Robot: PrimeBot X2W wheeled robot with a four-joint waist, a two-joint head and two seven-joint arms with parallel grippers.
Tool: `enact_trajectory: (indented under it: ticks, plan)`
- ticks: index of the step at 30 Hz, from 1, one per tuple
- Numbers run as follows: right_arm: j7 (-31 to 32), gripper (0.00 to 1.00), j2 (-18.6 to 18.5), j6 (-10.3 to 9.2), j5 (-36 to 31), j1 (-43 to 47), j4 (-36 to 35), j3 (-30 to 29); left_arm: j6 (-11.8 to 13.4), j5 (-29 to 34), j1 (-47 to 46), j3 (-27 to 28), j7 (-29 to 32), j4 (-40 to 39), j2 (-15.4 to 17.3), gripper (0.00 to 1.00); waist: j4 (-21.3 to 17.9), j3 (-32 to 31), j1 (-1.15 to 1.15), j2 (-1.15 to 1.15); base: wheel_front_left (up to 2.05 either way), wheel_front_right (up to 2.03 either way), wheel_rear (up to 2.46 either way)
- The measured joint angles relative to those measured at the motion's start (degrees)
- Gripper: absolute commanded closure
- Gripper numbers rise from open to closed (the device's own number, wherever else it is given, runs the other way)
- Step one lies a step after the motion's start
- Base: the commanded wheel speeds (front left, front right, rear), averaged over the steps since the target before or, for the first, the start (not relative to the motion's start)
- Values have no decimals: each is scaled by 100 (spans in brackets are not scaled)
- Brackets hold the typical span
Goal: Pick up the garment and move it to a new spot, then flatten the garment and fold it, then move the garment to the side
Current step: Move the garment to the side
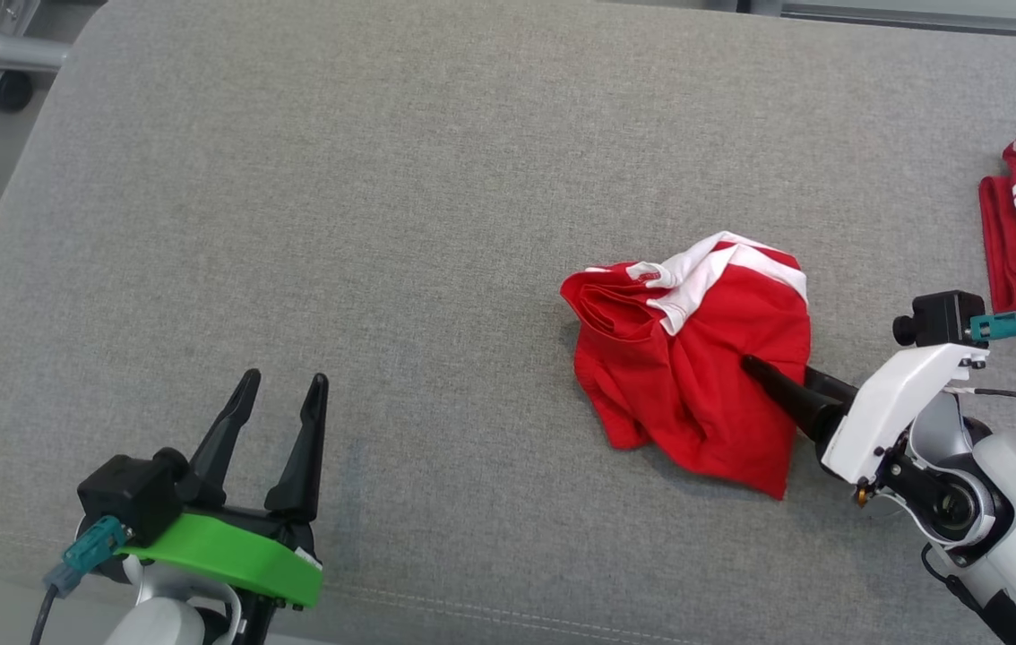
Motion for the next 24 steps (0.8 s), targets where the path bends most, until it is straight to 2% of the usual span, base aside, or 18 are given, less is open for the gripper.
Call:
enact_trajectory:
  ticks: [1, 7, 12, 19, 24]
  plan:
    - [58, 100, -33, 30, 4, -9, 4, 21, -14, 0, 0, 0, 0, 24, -7, 0, 8, -19, 0, 0, 0, 0, 0]
    - [383, 100, -353, 274, 7, -196, -133, 124, -58, 0, 0, 14, 0, 98, -93, 0, 36, -198, 0, 0, 0, 0, 0]
    - [603, 100, -522, 407, 5, -523, -588, 120, -111, 0, 2, 12, 0, 194, -225, 0, 46, -362, 0, 0, 0, 0, 0]
    - [1089, 100, -501, 396, 318, -669, -984, 183, -144, -1, 29, -11, 0, 282, -400, 0, 134, -568, 0, 0, 0, 0, 0]
    - [1337, 100, -695, 186, 458, -656, -970, 110, -185, -1, 76, 19, 0, 311, -423, 0, 255, -639, 0, 0, 0, 0, 0]
